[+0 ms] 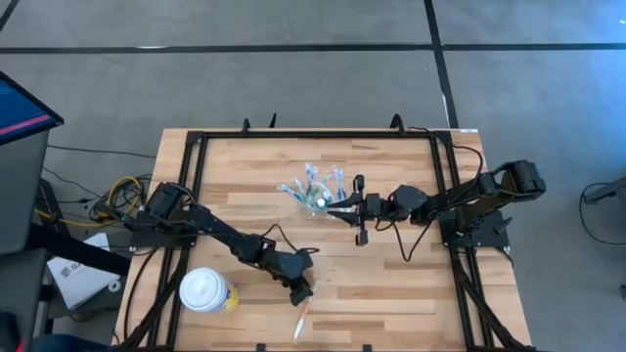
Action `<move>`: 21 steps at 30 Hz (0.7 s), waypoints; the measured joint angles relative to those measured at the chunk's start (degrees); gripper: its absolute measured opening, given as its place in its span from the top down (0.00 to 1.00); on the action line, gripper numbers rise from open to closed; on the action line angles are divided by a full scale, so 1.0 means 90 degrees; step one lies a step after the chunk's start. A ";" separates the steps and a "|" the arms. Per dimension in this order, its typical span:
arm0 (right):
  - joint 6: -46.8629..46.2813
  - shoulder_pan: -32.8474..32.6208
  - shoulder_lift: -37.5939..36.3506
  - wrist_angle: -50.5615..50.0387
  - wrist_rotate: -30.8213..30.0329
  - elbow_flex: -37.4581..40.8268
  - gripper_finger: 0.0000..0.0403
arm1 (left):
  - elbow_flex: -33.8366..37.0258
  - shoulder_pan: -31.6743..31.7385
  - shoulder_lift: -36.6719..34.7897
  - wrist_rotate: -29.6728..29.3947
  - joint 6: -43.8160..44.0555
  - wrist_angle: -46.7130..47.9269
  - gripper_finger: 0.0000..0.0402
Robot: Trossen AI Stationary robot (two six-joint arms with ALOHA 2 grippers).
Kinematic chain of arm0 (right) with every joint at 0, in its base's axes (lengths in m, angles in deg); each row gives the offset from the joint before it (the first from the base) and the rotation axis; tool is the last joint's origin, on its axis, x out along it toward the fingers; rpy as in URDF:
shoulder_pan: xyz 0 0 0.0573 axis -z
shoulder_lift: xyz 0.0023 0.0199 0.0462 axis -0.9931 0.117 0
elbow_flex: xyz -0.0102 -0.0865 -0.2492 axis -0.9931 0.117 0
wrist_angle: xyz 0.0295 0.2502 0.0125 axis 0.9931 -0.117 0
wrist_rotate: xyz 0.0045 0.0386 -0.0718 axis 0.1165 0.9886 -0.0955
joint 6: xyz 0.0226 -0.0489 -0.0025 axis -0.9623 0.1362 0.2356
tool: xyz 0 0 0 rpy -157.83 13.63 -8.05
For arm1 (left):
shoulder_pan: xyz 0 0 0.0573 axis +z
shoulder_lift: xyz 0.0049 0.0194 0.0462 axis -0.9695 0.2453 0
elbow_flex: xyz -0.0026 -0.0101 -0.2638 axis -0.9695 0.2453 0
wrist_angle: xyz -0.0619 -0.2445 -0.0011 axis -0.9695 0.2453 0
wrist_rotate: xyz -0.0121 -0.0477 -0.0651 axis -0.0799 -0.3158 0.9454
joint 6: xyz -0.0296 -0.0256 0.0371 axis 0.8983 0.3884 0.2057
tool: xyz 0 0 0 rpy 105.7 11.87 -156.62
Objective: Pick & Place toothbrushing station
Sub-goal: Put the orange toothbrush into the transparent organizer
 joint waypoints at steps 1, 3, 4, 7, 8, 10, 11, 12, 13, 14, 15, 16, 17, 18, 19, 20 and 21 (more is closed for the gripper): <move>0.0000 0.0000 0.0000 0.0000 0.0000 0.0000 0.85 | -0.0018 0.0000 0.0044 -0.0002 0.0033 -0.0033 0.64; 0.0002 0.0000 0.0000 -0.0001 0.0000 -0.0003 0.85 | -0.0022 0.0000 0.0076 -0.0016 0.0050 0.0027 0.64; 0.0002 0.0000 0.0000 -0.0003 0.0000 -0.0016 0.85 | -0.0049 0.0000 0.0119 -0.0023 0.0049 -0.0009 0.64; 0.0002 0.0000 0.0000 -0.0008 0.0000 -0.0037 0.85 | -0.0155 0.0002 0.0159 -0.0022 0.0049 0.0009 0.64; 0.0000 0.0000 0.0000 -0.0022 -0.0002 -0.0049 0.85 | -0.0191 0.0000 0.0159 -0.0024 0.0045 0.0009 0.64; 0.0002 0.0002 0.0000 -0.0024 -0.0002 -0.0051 0.85 | -0.0216 0.0002 0.0159 -0.0045 0.0044 -0.0011 0.64; 0.0002 0.0000 0.0000 -0.0031 -0.0002 -0.0051 0.85 | -0.0215 0.0002 0.0159 -0.0077 0.0046 0.0025 0.64; 0.0002 0.0001 0.0000 -0.0037 -0.0002 -0.0051 0.85 | -0.0213 0.0003 0.0159 -0.0098 0.0047 0.0047 0.64; 0.0002 0.0001 0.0000 -0.0044 -0.0004 -0.0051 0.85 | -0.0214 0.0014 0.0163 -0.0102 0.0058 0.0062 0.64; 0.0002 0.0000 0.0000 -0.0044 -0.0003 -0.0051 0.85 | -0.0214 0.0020 0.0193 -0.0102 0.0112 0.0043 0.64; 0.0002 0.0002 0.0000 -0.0045 -0.0003 -0.0051 0.85 | -0.0214 0.0022 0.0219 -0.0104 0.0203 0.0049 0.64; 0.0002 0.0002 0.0000 -0.0046 -0.0005 -0.0051 0.85 | -0.0205 0.0026 0.0231 -0.0104 0.0233 0.0067 0.64; 0.0002 0.0002 0.0000 -0.0044 -0.0005 -0.0051 0.85 | -0.0225 0.0027 0.0266 -0.0106 0.0237 0.0039 0.64; 0.0002 0.0002 0.0000 -0.0044 -0.0005 -0.0051 0.85 | -0.0248 0.0027 0.0305 -0.0107 0.0240 0.0014 0.64; 0.0002 0.0001 0.0000 -0.0048 -0.0005 -0.0051 0.85 | -0.0271 0.0027 0.0316 -0.0107 0.0240 0.0030 0.64; 0.0002 0.0002 0.0000 -0.0046 -0.0007 -0.0051 0.85 | -0.0314 0.0027 0.0357 -0.0107 0.0235 0.0028 0.64; 0.0002 0.0000 -0.0001 -0.0046 -0.0011 -0.0051 0.85 | -0.0358 0.0027 0.0404 -0.0105 0.0199 0.0016 0.65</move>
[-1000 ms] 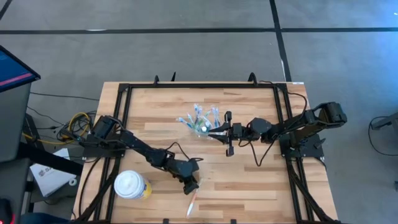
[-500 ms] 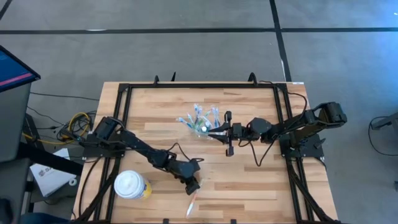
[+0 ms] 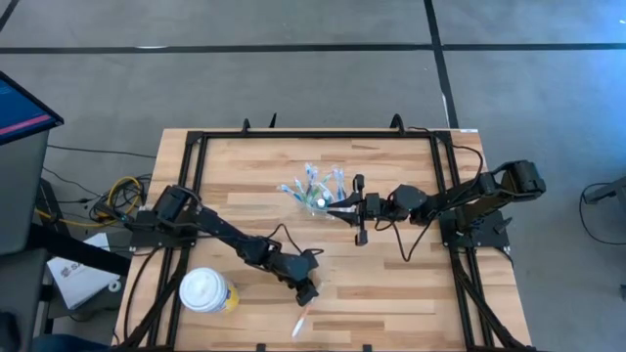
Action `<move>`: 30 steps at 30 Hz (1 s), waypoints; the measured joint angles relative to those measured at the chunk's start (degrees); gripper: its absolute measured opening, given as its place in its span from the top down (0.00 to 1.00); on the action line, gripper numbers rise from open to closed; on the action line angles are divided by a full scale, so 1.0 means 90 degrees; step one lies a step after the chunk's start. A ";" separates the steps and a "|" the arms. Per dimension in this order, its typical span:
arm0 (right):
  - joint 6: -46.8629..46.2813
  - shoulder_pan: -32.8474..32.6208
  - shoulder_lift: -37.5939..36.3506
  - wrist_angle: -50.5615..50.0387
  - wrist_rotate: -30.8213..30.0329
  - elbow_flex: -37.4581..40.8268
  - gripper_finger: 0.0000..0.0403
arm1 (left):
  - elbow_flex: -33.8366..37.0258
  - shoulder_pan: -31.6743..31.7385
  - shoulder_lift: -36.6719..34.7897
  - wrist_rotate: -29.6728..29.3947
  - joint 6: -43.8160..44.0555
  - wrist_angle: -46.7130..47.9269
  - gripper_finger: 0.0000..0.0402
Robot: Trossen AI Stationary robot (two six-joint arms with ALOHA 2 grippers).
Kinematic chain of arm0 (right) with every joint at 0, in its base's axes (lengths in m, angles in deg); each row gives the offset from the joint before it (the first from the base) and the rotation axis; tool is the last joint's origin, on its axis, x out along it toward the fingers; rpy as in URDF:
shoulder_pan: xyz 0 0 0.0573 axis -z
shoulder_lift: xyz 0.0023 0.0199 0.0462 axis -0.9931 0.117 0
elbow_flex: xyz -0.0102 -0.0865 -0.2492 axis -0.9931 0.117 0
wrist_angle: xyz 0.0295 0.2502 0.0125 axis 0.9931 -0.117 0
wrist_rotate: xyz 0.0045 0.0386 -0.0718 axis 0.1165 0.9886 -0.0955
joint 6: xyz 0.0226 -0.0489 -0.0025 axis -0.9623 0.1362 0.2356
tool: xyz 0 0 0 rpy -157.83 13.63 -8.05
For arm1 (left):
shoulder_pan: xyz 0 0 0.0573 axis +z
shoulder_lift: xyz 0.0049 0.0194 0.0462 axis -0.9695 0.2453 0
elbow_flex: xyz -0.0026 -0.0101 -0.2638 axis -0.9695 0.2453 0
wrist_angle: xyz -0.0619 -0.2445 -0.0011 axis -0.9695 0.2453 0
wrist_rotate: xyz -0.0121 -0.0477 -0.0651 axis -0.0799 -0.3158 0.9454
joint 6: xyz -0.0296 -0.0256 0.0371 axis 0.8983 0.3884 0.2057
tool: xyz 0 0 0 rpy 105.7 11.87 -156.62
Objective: Pick & Place toothbrushing station
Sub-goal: Put the orange toothbrush into the transparent organizer
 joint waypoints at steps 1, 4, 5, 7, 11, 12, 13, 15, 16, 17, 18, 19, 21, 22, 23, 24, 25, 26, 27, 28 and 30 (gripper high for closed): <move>-0.0001 0.0002 -0.0002 -0.0001 -0.0001 0.0000 0.85 | -0.0042 0.0000 0.0029 0.0005 -0.0010 0.0000 0.65; 0.0000 0.0000 -0.0002 -0.0009 -0.0004 0.0000 0.85 | -0.0083 0.0010 0.0049 0.0001 -0.0009 0.0024 0.69; 0.0000 0.0000 -0.0002 -0.0026 -0.0004 0.0000 0.85 | -0.0084 0.0032 0.0052 0.0004 -0.0016 0.0029 0.71; -0.0002 0.0000 -0.0002 -0.0029 -0.0003 0.0000 0.85 | -0.0086 0.0073 0.0052 0.0090 -0.0047 0.0042 0.77; -0.0002 0.0001 -0.0002 -0.0060 -0.0004 0.0000 0.85 | -0.0089 0.0131 0.0054 0.0176 -0.0371 0.0111 0.95; -0.0002 0.0002 -0.0002 -0.0058 -0.0004 0.0000 0.85 | -0.0089 0.0143 0.0054 0.0178 -0.0445 0.0117 0.97; -0.0002 0.0000 -0.0002 -0.0058 -0.0004 0.0000 0.85 | -0.0089 0.0160 0.0045 0.0169 -0.0508 0.0128 0.98; -0.0002 0.0001 -0.0002 -0.0058 -0.0004 0.0000 0.85 | -0.0089 0.0171 0.0037 0.0123 -0.0545 0.0144 0.99; -0.0002 0.0002 -0.0002 -0.0058 -0.0004 0.0000 0.85 | -0.0089 0.0173 0.0037 0.0105 -0.0580 0.0145 1.00; -0.0002 0.0002 -0.0002 -0.0058 -0.0004 0.0000 0.85 | -0.0088 0.0176 0.0037 0.0091 -0.0647 0.0146 1.00; -0.0002 0.0000 -0.0002 -0.0058 -0.0004 0.0000 0.85 | -0.0086 0.0177 0.0037 0.0083 -0.0663 0.0146 1.00; -0.0002 0.0000 -0.0002 -0.0058 -0.0004 0.0000 0.85 | -0.0086 0.0177 0.0037 0.0081 -0.0670 0.0146 1.00; -0.0002 0.0000 -0.0002 -0.0058 -0.0004 0.0000 0.85 | -0.0086 0.0181 0.0037 0.0079 -0.0702 0.0144 1.00; -0.0002 0.0002 -0.0002 -0.0058 -0.0004 0.0000 0.85 | -0.0086 0.0196 0.0035 0.0080 -0.0733 0.0144 1.00; -0.0002 0.0000 -0.0002 -0.0058 -0.0004 0.0000 0.85 | -0.0086 0.0201 0.0020 0.0081 -0.0789 0.0143 1.00; -0.0002 0.0000 -0.0002 -0.0058 -0.0004 0.0000 0.85 | -0.0086 0.0204 -0.0010 0.0080 -0.0841 0.0150 1.00; -0.0002 0.0000 -0.0002 -0.0056 -0.0004 0.0000 0.85 | -0.0086 0.0204 -0.0055 0.0073 -0.0871 0.0138 1.00; -0.0002 0.0000 -0.0002 -0.0056 -0.0004 0.0000 0.85 | -0.0086 0.0205 -0.0105 0.0042 -0.0941 0.0132 1.00; -0.0002 0.0002 -0.0002 -0.0056 -0.0003 0.0000 0.85 | -0.0086 0.0214 -0.0174 -0.0026 -0.1021 0.0134 1.00; -0.0002 0.0002 -0.0002 -0.0056 -0.0004 0.0000 0.85 | -0.0086 0.0214 -0.0251 -0.0116 -0.1116 0.0142 1.00; -0.0002 0.0001 -0.0002 -0.0056 -0.0004 0.0000 0.85 | -0.0086 0.0214 -0.0456 -0.0228 -0.1320 0.0137 1.00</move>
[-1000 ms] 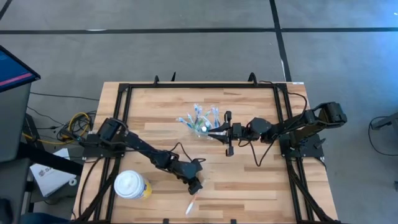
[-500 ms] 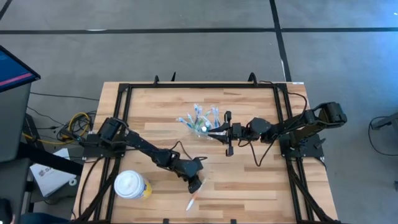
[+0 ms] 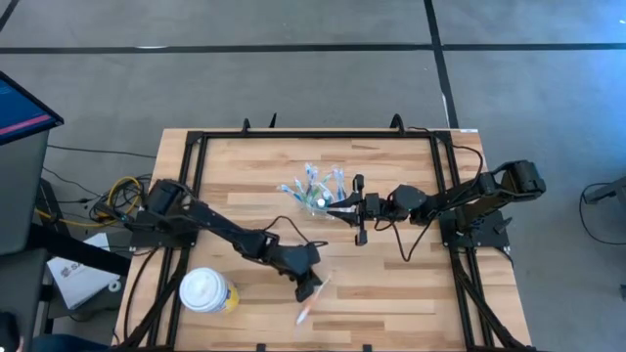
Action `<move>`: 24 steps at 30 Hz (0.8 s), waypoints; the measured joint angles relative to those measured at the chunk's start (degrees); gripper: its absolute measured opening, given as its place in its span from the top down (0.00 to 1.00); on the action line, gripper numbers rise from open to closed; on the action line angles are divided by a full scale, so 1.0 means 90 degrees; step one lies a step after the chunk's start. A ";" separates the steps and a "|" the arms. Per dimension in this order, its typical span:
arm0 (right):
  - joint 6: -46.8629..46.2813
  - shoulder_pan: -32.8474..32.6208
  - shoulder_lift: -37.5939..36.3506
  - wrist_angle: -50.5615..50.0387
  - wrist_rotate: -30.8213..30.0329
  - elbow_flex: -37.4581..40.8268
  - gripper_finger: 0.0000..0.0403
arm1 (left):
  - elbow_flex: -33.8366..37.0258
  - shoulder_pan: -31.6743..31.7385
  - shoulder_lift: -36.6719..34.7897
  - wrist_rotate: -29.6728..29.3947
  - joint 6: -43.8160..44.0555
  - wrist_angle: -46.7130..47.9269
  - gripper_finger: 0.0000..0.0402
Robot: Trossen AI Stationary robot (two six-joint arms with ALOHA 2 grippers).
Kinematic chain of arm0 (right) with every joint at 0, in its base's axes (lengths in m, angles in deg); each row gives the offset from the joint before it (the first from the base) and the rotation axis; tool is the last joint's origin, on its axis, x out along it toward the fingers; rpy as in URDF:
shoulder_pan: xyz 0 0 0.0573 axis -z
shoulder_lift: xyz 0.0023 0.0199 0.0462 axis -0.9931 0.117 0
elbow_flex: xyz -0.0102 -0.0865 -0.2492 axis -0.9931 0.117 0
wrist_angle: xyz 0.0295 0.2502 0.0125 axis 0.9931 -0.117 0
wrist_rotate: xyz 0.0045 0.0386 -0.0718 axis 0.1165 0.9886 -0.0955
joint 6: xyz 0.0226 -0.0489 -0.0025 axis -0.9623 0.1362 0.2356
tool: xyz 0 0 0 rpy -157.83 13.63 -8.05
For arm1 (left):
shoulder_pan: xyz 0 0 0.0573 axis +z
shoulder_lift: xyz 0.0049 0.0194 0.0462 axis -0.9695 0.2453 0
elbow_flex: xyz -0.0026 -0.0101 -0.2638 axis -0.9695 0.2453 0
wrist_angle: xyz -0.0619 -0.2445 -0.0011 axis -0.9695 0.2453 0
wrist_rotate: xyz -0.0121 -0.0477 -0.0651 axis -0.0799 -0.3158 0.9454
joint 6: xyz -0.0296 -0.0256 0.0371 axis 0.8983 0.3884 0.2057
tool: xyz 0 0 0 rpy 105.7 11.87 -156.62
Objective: Pick & Place toothbrushing station
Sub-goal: Put the orange toothbrush into the transparent organizer
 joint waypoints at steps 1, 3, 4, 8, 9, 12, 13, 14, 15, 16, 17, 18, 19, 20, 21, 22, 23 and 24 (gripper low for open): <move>0.0000 -0.0001 0.0000 0.0000 0.0000 0.0000 0.85 | 0.0000 0.0000 -0.0100 -0.0080 -0.0102 0.0000 1.00; 0.0000 -0.0001 0.0000 0.0000 0.0000 0.0000 0.85 | 0.0000 0.0000 -0.0318 -0.0261 -0.0359 0.0052 1.00; 0.0000 -0.0001 0.0000 0.0000 0.0000 0.0000 0.85 | 0.0000 0.0000 -0.0435 -0.0380 -0.0503 0.0097 1.00; 0.0000 -0.0001 0.0000 0.0000 0.0002 0.0000 0.85 | -0.0002 0.0000 -0.0871 -0.0856 -0.1004 0.0372 1.00; 0.0000 -0.0001 0.0000 -0.0004 0.0002 0.0000 0.85 | -0.0002 0.0000 -0.0968 -0.0966 -0.1109 0.0419 1.00; 0.0000 -0.0001 0.0000 -0.0010 0.0002 0.0000 0.85 | -0.0002 0.0000 -0.1251 -0.1229 -0.1341 0.0625 1.00; 0.0000 -0.0001 0.0000 -0.0012 0.0002 0.0000 0.85 | -0.0002 0.0000 -0.1336 -0.1296 -0.1401 0.0668 1.00; 0.0000 -0.0001 0.0000 -0.0012 0.0002 0.0000 0.85 | -0.0001 0.0000 -0.1428 -0.1392 -0.1483 0.0720 1.00; 0.0000 -0.0001 0.0000 -0.0014 0.0002 0.0000 0.85 | -0.0001 0.0000 -0.1519 -0.1490 -0.1539 0.0793 1.00; 0.0000 -0.0001 0.0000 -0.0017 0.0002 0.0000 0.85 | -0.0001 0.0000 -0.1606 -0.1604 -0.1615 0.0862 1.00; 0.0000 -0.0001 0.0000 -0.0023 0.0002 0.0000 0.85 | -0.0002 0.0000 -0.1698 -0.1704 -0.1687 0.0950 1.00; 0.0000 -0.0001 0.0000 -0.0029 0.0002 0.0000 0.85 | 0.0000 0.0000 -0.1802 -0.1818 -0.1749 0.1044 1.00; 0.0000 -0.0001 0.0000 -0.0034 0.0002 0.0000 0.85 | 0.0000 0.0000 -0.1899 -0.1959 -0.1827 0.1112 1.00; 0.0000 -0.0001 0.0000 -0.0035 0.0002 0.0000 0.85 | 0.0000 0.0000 -0.1990 -0.2090 -0.1871 0.1161 1.00; 0.0000 -0.0001 0.0000 -0.0035 0.0002 0.0000 0.85 | 0.0000 0.0000 -0.2077 -0.2218 -0.1912 0.1245 1.00; 0.0000 -0.0001 0.0000 -0.0036 0.0002 0.0000 0.85 | 0.0000 0.0000 -0.2168 -0.2309 -0.1987 0.1340 1.00; 0.0000 -0.0001 0.0000 -0.0036 0.0002 0.0000 0.85 | 0.0002 0.0000 -0.2257 -0.2399 -0.2045 0.1410 1.00; 0.0000 -0.0001 0.0000 -0.0036 0.0003 0.0000 0.85 | 0.0002 0.0000 -0.2352 -0.2492 -0.2068 0.1441 1.00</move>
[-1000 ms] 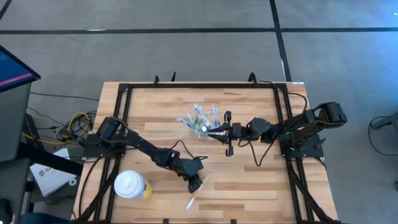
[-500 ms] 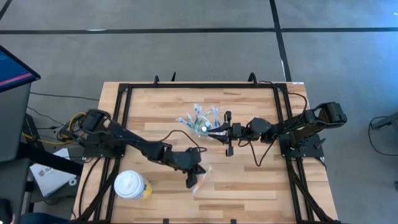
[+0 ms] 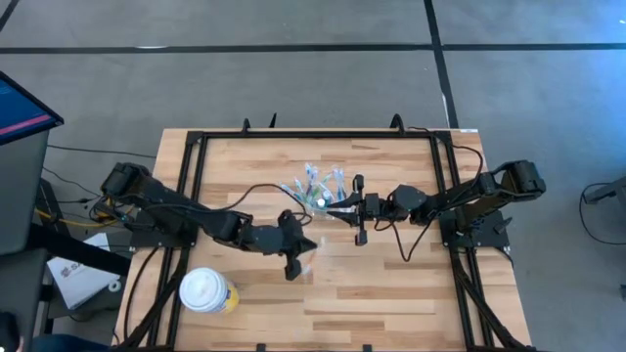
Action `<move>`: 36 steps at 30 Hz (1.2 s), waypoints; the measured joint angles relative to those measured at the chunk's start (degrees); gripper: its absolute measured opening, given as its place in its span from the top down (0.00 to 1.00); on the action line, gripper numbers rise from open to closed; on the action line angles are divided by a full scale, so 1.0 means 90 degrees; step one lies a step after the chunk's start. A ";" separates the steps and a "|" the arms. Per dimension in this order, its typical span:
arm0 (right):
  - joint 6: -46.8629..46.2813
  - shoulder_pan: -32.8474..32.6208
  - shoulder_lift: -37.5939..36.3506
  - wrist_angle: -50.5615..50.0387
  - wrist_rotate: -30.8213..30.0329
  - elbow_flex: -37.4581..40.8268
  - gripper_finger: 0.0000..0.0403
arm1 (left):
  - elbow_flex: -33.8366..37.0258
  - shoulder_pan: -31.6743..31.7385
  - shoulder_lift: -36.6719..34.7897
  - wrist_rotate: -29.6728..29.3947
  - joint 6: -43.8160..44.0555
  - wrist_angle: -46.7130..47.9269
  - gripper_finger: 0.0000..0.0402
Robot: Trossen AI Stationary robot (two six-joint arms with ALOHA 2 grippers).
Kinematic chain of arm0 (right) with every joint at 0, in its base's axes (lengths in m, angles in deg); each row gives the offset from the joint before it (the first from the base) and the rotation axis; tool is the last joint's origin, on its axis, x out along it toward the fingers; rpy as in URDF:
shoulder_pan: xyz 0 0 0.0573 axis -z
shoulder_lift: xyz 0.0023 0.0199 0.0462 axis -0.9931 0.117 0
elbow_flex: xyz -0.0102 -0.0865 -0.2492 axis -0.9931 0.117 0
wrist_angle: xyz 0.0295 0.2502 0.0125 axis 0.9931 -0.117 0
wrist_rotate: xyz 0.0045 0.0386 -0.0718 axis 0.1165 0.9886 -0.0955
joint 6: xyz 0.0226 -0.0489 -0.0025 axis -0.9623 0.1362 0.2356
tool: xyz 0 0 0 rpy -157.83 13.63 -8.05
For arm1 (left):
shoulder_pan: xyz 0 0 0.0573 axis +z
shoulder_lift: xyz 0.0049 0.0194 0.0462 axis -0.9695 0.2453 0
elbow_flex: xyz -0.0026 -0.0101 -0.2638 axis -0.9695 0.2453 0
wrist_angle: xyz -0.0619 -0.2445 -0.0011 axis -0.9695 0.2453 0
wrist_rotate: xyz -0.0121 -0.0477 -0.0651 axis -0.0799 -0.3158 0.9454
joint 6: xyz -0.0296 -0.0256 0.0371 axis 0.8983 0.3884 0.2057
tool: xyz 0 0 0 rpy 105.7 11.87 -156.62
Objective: Pick & Place toothbrushing station
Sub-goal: Put the orange toothbrush into the transparent organizer
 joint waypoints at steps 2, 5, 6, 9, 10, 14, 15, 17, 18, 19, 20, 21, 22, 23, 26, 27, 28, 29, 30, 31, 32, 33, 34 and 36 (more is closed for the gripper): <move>0.0000 0.0000 0.0000 0.0000 0.0000 0.0000 0.85 | 0.0000 0.0000 -0.0158 -0.0233 -0.0148 0.0060 1.00; 0.0000 0.0000 0.0000 -0.0002 0.0001 0.0000 0.85 | 0.0000 0.0000 -0.0351 -0.0485 -0.0340 0.0099 1.00; 0.0000 0.0000 0.0000 -0.0002 0.0001 0.0000 0.85 | 0.0000 0.0000 -0.0421 -0.0573 -0.0443 0.0092 1.00; 0.0000 0.0000 0.0000 -0.0002 0.0001 0.0000 0.85 | 0.0000 0.0000 -0.0587 -0.0848 -0.0607 0.0111 1.00; 0.0000 0.0000 0.0000 -0.0002 0.0002 0.0000 0.85 | 0.0000 0.0000 -0.0631 -0.0931 -0.0652 0.0135 1.00; 0.0000 0.0000 0.0000 -0.0005 0.0002 0.0000 0.85 | 0.0000 0.0000 -0.0801 -0.1316 -0.0844 0.0224 1.00; 0.0000 0.0000 0.0000 -0.0005 0.0002 0.0000 0.85 | 0.0000 0.0015 -0.0843 -0.1413 -0.0846 0.0283 1.00; 0.0000 0.0000 0.0000 -0.0005 0.0002 0.0000 0.85 | 0.0000 0.0058 -0.0895 -0.1545 -0.0851 0.0403 1.00; 0.0000 0.0000 0.0000 -0.0007 0.0002 0.0000 0.85 | 0.0002 0.0084 -0.0935 -0.1599 -0.0866 0.0469 1.00; 0.0000 0.0000 0.0000 -0.0007 0.0002 0.0000 0.85 | 0.0005 0.0104 -0.0972 -0.1670 -0.0907 0.0523 1.00; 0.0000 0.0000 0.0000 -0.0011 0.0002 0.0000 0.85 | 0.0005 0.0136 -0.1004 -0.1730 -0.0944 0.0506 1.00; 0.0000 0.0000 0.0000 -0.0027 0.0002 0.0000 0.85 | 0.0005 0.0172 -0.1042 -0.1757 -0.0975 0.0500 1.00; 0.0000 0.0000 0.0000 -0.0034 0.0002 0.0000 0.85 | 0.0005 0.0209 -0.1071 -0.1778 -0.0999 0.0514 1.00; -0.0002 0.0000 0.0000 -0.0034 0.0002 0.0000 0.85 | 0.0005 0.0253 -0.1092 -0.1782 -0.1070 0.0510 1.00; 0.0000 0.0000 0.0000 -0.0058 0.0002 0.0000 0.85 | 0.0005 0.0370 -0.1138 -0.1962 -0.1258 0.0514 1.00; 0.0000 0.0000 0.0000 -0.0058 0.0002 0.0000 0.85 | 0.0005 0.0411 -0.1140 -0.2039 -0.1298 0.0510 1.00; 0.0000 0.0000 0.0000 -0.0058 0.0002 0.0000 0.85 | 0.0005 0.0460 -0.1140 -0.2089 -0.1322 0.0521 1.00; 0.0000 0.0000 0.0000 -0.0058 0.0002 0.0000 0.85 | 0.0005 0.0509 -0.1140 -0.2104 -0.1324 0.0537 1.00; 0.0000 0.0000 0.0000 -0.0058 0.0002 0.0000 0.85 | 0.0005 0.0561 -0.1140 -0.2105 -0.1327 0.0541 1.00; 0.0000 0.0000 0.0000 -0.0058 0.0002 0.0000 0.85 | 0.0005 0.0607 -0.1140 -0.2107 -0.1327 0.0539 1.00; 0.0000 0.0000 0.0000 -0.0058 0.0002 0.0000 0.85 | 0.0005 0.0648 -0.1140 -0.2108 -0.1333 0.0539 1.00; 0.0000 0.0000 0.0000 -0.0058 0.0002 0.0000 0.85 | 0.0005 0.0693 -0.1140 -0.2107 -0.1367 0.0541 1.00; 0.0000 0.0000 0.0000 -0.0061 0.0002 0.0000 0.85 | 0.0005 0.0732 -0.1140 -0.2107 -0.1434 0.0541 1.00; 0.0000 0.0000 0.0000 -0.0093 0.0002 0.0000 0.85 | 0.0005 0.0823 -0.1140 -0.2107 -0.1461 0.0539 1.00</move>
